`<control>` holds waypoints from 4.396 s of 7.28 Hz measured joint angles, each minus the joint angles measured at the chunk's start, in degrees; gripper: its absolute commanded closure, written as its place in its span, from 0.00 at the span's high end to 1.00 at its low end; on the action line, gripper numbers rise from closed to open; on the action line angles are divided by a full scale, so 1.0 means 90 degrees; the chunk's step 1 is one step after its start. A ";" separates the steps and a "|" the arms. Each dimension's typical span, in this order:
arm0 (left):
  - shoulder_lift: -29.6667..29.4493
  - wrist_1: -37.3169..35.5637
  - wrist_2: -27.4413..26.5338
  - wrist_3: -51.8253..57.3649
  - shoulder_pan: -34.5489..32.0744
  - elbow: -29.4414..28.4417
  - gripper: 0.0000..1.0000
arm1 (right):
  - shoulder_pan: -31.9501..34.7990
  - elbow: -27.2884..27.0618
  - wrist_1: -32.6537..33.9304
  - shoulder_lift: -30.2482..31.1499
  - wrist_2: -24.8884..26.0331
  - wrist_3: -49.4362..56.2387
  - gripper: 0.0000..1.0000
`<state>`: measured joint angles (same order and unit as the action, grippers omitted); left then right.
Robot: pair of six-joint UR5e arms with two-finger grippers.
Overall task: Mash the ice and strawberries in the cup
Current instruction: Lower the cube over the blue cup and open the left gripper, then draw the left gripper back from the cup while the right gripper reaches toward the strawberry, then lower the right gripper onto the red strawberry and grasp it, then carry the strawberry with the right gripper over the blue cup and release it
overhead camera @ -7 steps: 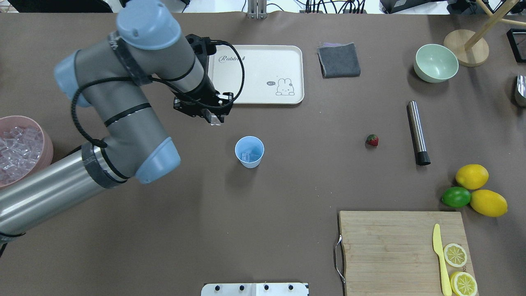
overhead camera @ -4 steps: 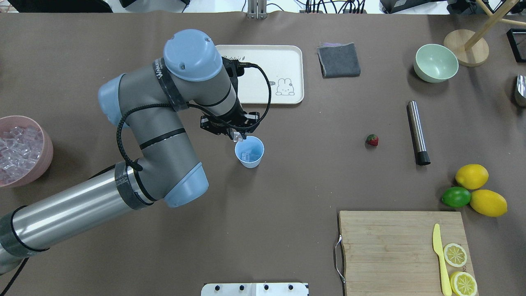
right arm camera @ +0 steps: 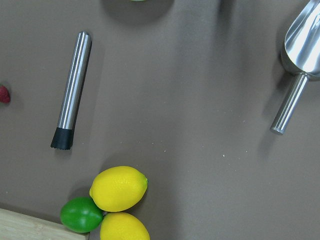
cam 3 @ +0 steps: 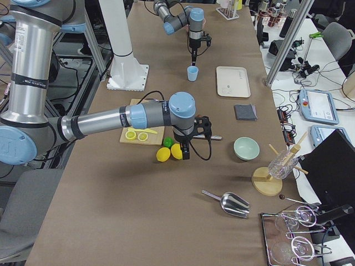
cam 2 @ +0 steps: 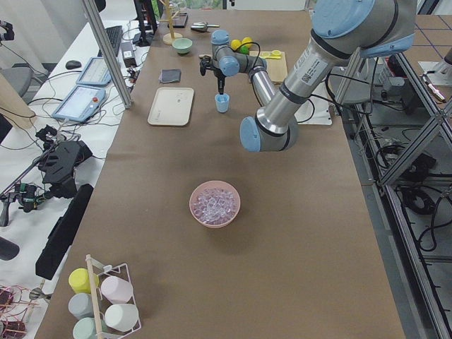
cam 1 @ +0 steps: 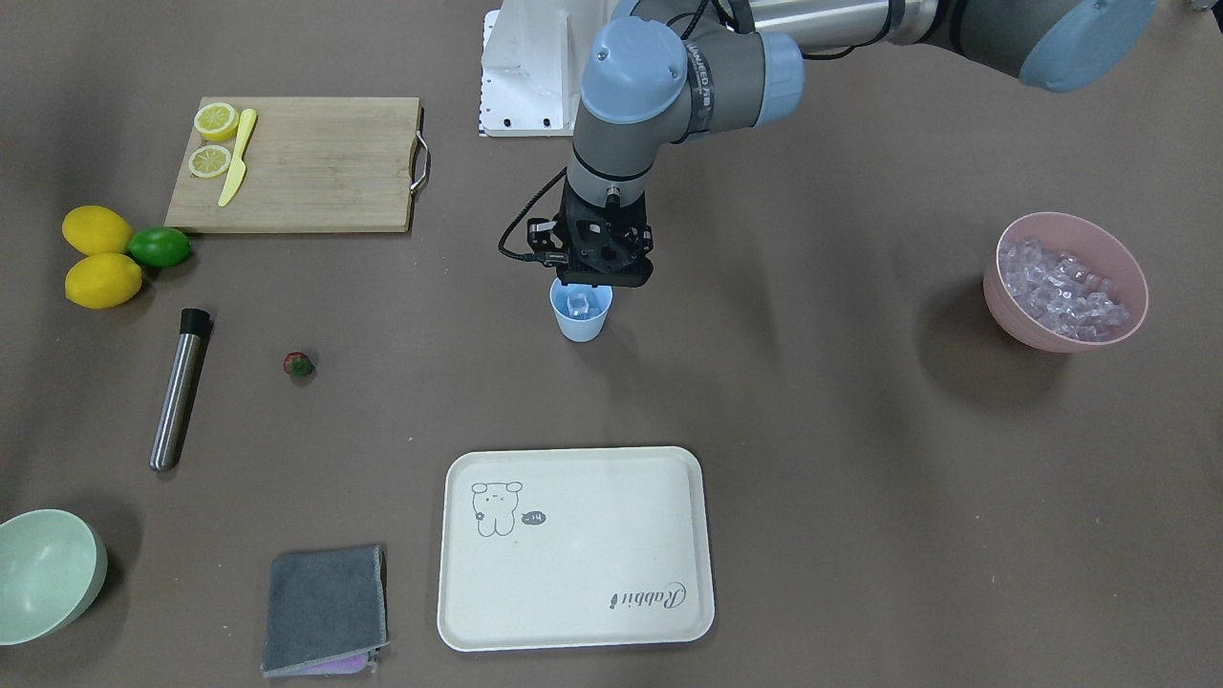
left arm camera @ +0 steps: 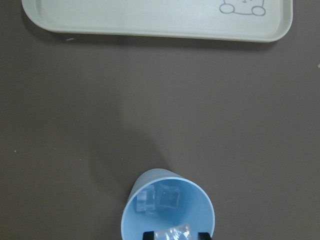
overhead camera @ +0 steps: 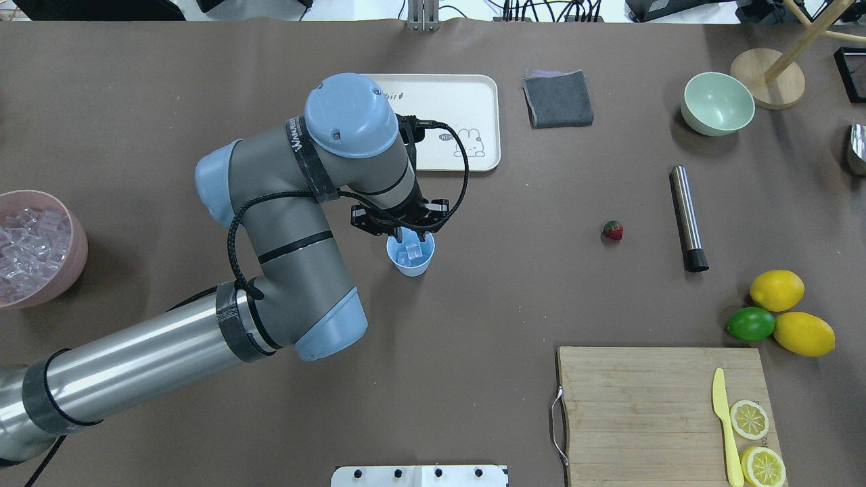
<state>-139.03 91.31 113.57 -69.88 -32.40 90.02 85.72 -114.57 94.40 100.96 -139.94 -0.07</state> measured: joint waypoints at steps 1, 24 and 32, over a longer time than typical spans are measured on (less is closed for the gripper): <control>-0.0032 -0.0004 -0.0066 -0.0022 0.0014 -0.0005 0.97 | -0.0014 0.0021 0.0000 -0.0042 0.0008 -0.0014 1.00; 0.2848 -0.0068 0.0068 0.2319 -0.1256 0.2321 0.97 | -0.4688 0.2247 -0.2941 -0.3125 0.2634 -0.4563 0.00; 0.4215 -0.0034 0.1081 0.5192 -0.3007 0.2233 0.97 | -0.5922 0.1183 -0.1169 -0.5223 0.3626 -0.7211 0.00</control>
<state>-101.09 91.01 123.30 -23.15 -59.46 110.12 32.42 -103.93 83.88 53.95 -107.31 -64.97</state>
